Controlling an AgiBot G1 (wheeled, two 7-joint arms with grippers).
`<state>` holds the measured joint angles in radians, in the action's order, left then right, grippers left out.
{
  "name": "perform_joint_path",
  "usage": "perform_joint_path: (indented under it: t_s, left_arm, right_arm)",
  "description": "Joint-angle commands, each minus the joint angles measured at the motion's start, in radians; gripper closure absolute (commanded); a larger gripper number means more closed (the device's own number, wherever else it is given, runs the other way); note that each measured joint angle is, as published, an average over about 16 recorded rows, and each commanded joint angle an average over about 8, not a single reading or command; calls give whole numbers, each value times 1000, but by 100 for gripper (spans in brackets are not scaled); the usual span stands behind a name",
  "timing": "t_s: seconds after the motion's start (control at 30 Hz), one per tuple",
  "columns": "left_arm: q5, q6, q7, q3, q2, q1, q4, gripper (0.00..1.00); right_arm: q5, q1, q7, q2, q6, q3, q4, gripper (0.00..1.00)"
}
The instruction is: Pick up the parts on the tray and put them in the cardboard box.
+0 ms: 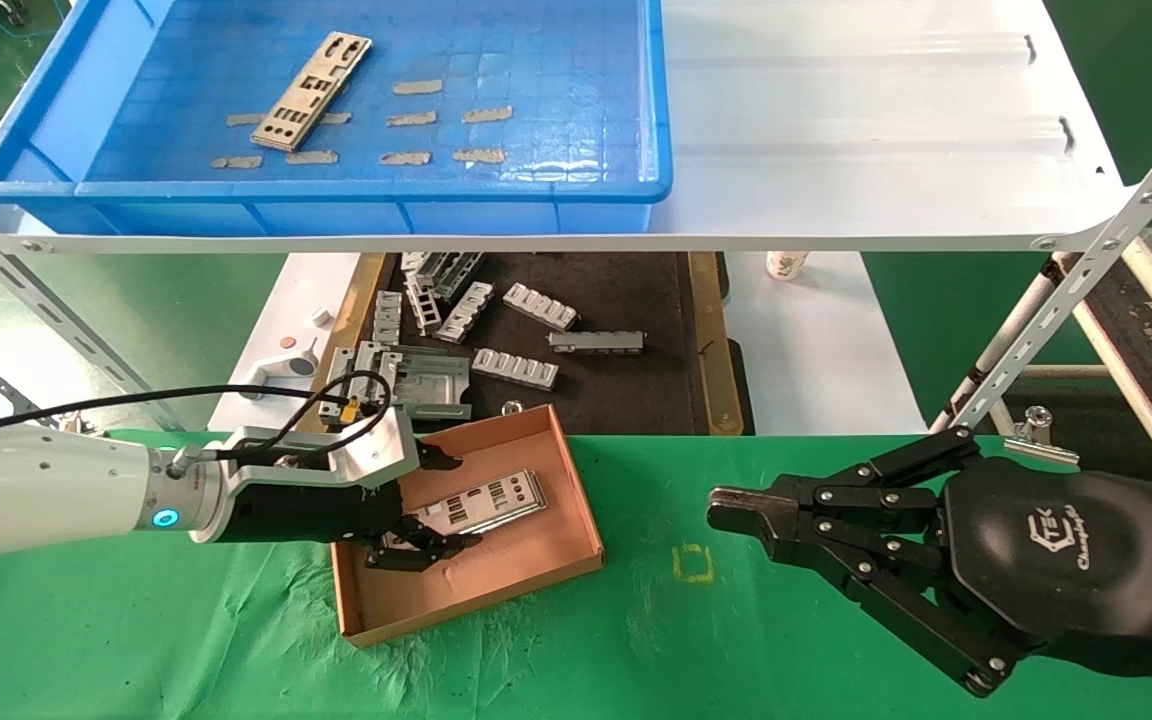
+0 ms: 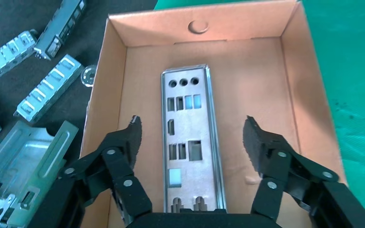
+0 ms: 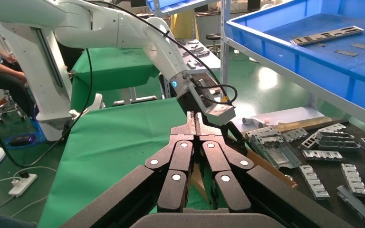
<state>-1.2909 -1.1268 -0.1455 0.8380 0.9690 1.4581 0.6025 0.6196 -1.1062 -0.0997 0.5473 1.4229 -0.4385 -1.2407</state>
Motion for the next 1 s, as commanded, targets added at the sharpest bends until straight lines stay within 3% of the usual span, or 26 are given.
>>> perform_joint_path:
  t_s: [0.03,0.27,0.5,0.53,0.73,0.8,1.0]
  left_arm:
    - [5,-7,-2,-3,-4,2,7,0]
    - [28,-25,-5,-14,-18,-5,41,0]
    - [128,-92,7,-62,-50,-14,70,0]
    - [146,-105,12,-70,-56,-15,73,0]
    - [217,-173,54,-101,-85,-17,93,0]
    - [232,-183,70,-112,-91,-24,104,0]
    - [275,-200,102,-159,-116,-62,156,0]
  right_arm:
    - [0,0,0,0,0,0,0,100]
    - [0,0,0,0,0,0,0,100]
    - [0,0,0,0,0,0,0,99]
    - [0,0,0,0,0,0,0,94]
    - [0,0,0,0,0,0,0,19]
    - [0,0,0,0,0,0,0,0]
    - [0,0,0,0,0,0,0,0]
